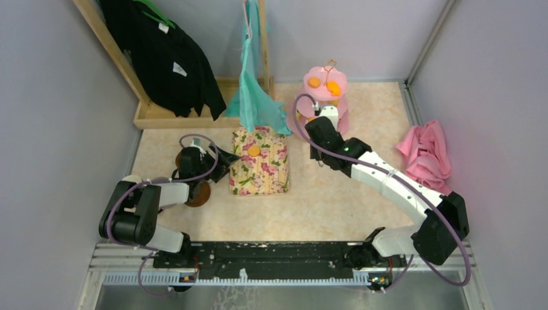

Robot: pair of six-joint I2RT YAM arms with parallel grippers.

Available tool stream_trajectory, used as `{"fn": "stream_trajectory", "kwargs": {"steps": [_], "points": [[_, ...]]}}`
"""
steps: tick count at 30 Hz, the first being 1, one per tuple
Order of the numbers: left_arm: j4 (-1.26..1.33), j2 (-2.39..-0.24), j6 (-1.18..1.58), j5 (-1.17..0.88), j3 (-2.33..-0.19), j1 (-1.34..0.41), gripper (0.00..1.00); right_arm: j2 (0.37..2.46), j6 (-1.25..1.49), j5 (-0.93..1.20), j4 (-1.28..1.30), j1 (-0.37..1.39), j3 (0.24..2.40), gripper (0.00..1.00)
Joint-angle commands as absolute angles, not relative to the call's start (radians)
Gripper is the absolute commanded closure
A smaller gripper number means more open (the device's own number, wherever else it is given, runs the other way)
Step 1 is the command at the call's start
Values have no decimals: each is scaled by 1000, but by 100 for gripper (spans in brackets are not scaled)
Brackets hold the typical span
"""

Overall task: Serve the afternoon tea
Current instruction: Place the desert on the desert table.

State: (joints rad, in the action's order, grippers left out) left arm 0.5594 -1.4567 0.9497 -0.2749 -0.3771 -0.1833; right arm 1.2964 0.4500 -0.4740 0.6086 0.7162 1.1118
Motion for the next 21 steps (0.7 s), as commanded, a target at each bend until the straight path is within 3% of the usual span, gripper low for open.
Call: {"fn": "stream_trajectory", "kwargs": {"steps": [1, 21], "points": [[547, -1454, 952, -294, -373, -181, 15, 1270, 448, -463, 570, 662, 1113, 87], [558, -1466, 957, -300, -374, -184, 15, 1417, 416, -380, 479, 532, 1205, 86]]}}
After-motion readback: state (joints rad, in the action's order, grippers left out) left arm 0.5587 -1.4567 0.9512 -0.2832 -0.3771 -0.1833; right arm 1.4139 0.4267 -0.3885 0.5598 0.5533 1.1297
